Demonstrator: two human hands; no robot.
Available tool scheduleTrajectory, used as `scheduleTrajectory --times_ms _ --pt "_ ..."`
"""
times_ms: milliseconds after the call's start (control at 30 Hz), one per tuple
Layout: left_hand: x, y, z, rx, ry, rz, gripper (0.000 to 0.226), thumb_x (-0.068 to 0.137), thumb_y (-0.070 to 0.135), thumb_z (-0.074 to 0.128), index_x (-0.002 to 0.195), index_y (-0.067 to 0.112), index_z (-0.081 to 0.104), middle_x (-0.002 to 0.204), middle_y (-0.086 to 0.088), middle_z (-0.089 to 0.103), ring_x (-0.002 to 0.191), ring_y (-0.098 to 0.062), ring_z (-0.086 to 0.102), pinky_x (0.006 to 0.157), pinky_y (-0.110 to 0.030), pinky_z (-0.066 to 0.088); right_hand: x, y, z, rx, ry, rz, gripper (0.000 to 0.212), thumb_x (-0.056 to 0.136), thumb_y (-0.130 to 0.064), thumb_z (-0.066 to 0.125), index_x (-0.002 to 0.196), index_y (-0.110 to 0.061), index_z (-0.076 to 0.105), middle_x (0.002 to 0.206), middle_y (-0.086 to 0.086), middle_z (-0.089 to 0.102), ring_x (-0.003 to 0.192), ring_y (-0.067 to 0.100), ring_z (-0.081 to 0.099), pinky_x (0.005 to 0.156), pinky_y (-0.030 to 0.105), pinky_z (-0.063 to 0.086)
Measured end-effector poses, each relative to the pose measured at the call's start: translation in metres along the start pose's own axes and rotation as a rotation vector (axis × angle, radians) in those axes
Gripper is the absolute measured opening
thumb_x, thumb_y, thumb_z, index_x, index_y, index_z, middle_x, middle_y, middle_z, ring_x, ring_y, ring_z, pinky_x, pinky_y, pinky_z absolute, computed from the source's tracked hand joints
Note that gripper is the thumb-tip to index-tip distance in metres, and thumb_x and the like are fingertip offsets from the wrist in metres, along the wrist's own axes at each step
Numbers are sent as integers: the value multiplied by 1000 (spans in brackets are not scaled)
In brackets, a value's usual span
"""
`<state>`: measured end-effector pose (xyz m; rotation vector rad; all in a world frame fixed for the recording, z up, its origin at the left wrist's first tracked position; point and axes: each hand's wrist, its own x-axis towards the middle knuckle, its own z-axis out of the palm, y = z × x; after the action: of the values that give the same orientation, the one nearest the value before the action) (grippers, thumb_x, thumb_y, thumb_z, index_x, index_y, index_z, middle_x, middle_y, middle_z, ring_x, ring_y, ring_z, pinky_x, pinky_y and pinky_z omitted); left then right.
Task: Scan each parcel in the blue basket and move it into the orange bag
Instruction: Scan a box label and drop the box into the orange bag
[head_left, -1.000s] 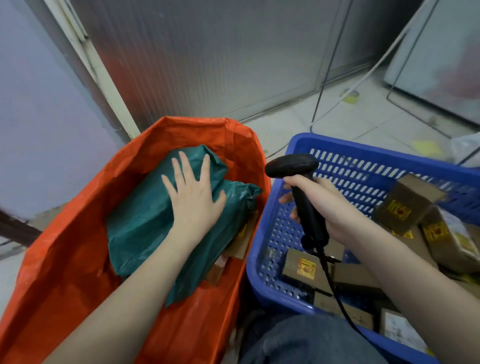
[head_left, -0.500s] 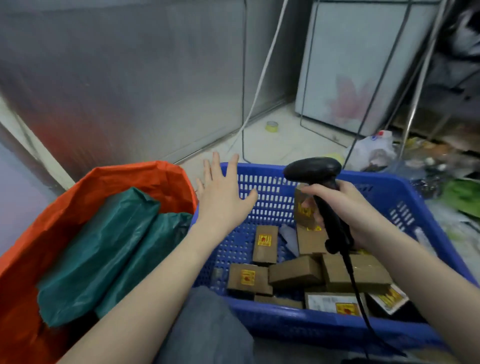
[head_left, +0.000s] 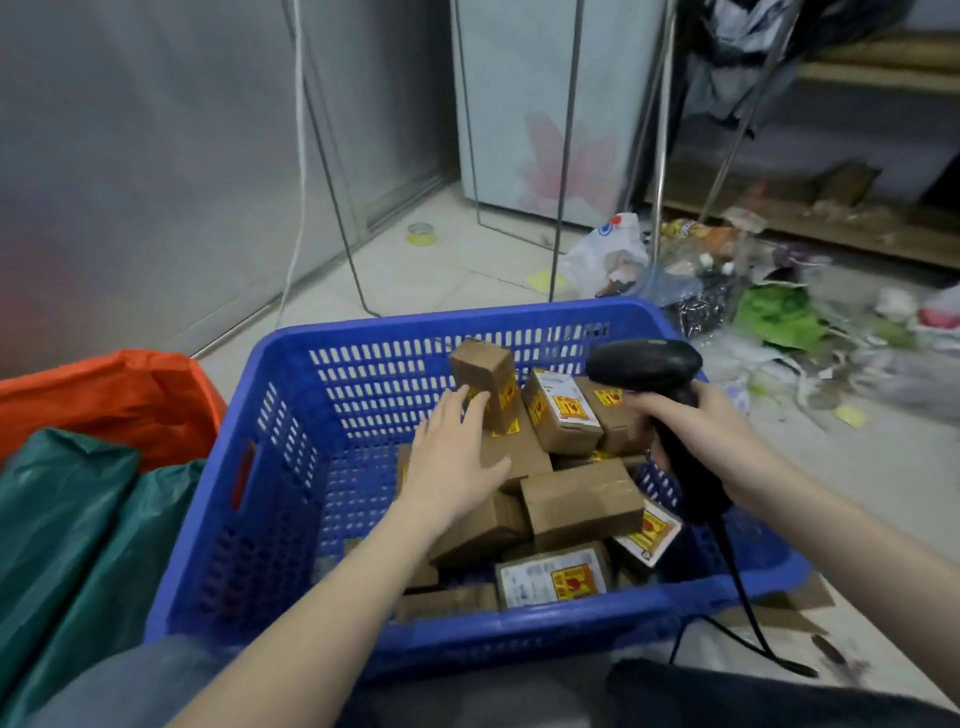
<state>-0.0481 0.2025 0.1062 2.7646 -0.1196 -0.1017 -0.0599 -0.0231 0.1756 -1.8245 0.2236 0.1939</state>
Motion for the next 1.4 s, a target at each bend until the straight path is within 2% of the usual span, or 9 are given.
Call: scheduleTrajectory --times_ms 133,300,433,600,867,1033,1167,1300,1400 --pt "11 7 43 48 -89 24 79 88 49 57 152 24 17 160 1 13 148 -20 11 120 -44 16 19 25 -17 -19 -36 50 29 89 -27 62 77 -1 59 46 5 57 34 14 46 38 17 38" --pt "28 18 84 73 -227 91 84 87 55 57 152 24 14 161 2 11 149 -18 3 119 -43 8 41 59 -26 65 -49 166 24 90 -27 63 82 -5 58 49 2 57 36 13 47 38 20 40" --pt "38 33 114 71 -344 180 90 82 59 61 152 27 14 161 3 13 148 -19 6 121 -45 9 57 83 -30 124 -44 248 23 91 -28 61 86 -6 59 66 9 64 40 15 50 41 24 43" --pt "50 48 142 48 -431 212 96 81 59 63 153 27 8 162 0 9 148 -21 8 120 -47 9 65 96 -37 215 -47 316 24 91 -27 60 95 -3 60 70 10 64 39 13 51 39 21 44" --pt "57 48 147 -36 -350 169 96 72 50 75 148 29 20 146 1 37 132 -21 37 111 -43 31 65 92 -38 202 -71 288 25 92 -28 59 99 -4 59 75 10 65 41 13 52 41 22 45" --pt "55 48 110 -128 -254 181 95 70 55 74 145 30 22 138 1 39 125 -20 41 102 -41 43 58 69 -35 189 -49 235 24 91 -28 61 95 -5 58 70 9 65 41 15 50 41 24 44" --pt "50 49 60 -361 -175 69 90 74 53 73 145 26 25 139 4 40 124 -15 43 98 -37 46 45 34 -27 224 -33 143 20 92 -26 59 91 -6 56 64 7 63 41 17 50 41 24 43" --pt "36 47 -3 -787 -158 -147 73 84 55 62 142 26 29 128 7 48 106 -10 53 80 -27 49 26 -7 -12 312 -37 62 21 92 -26 58 85 -7 55 67 10 62 43 17 56 41 22 46" --pt "18 41 -43 -1047 -181 -276 56 89 61 48 132 28 39 119 -2 56 99 -16 59 76 -32 51 14 -35 4 373 -28 19 21 91 -28 60 87 -8 58 77 10 67 59 18 66 56 28 56"
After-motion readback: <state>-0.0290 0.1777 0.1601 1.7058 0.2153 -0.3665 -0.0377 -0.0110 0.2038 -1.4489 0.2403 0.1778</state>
